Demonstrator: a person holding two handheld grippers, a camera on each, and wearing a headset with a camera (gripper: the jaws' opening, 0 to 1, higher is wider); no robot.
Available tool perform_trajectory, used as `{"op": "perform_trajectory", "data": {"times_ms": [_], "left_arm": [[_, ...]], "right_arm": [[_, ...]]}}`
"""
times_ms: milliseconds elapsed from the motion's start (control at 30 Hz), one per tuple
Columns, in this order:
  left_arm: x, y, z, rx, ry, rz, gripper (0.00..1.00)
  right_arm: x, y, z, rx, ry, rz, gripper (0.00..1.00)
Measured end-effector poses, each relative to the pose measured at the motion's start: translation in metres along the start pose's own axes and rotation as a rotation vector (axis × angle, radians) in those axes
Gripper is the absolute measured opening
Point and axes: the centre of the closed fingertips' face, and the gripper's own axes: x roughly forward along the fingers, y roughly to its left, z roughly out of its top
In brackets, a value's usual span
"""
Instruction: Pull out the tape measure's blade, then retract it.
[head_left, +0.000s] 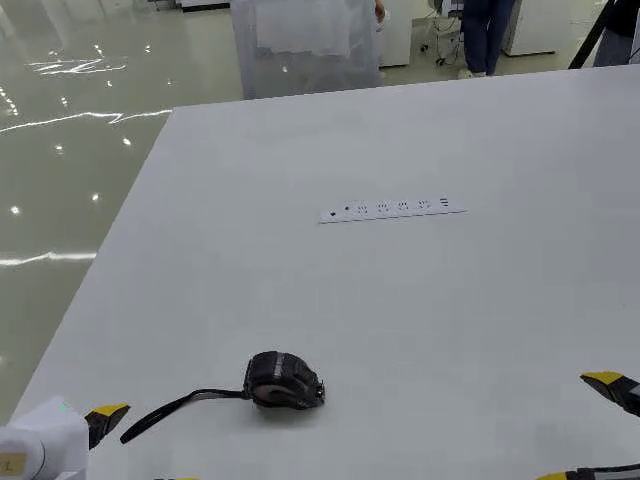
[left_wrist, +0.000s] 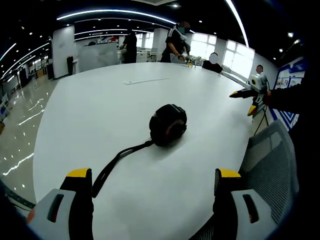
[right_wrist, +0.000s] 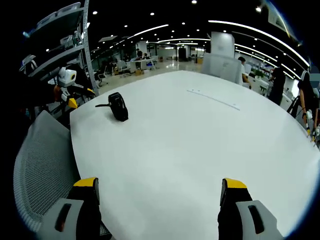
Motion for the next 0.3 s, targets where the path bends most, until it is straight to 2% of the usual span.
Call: {"op": "perform_trajectory", "data": {"times_ms": [100, 233, 300], "left_arm": [[-0.004, 0.002, 0.002, 0.012, 0.008, -0.012, 0.99], [-0.008, 0.011, 0.004, 0.026, 0.009, 0.012, 0.99], [-0.009, 0.011, 0.003, 0.02, 0.013, 0.007, 0.99]], "right_arm": [[-0.007, -0.001, -0.003, -0.006, 0.013, -0.01, 0.99], [-0.013, -0.001, -0.004, 0.006, 0.012, -0.019, 0.99], [-0.013, -0.003, -0.007, 0.005, 0.01, -0.024, 0.99]]}}
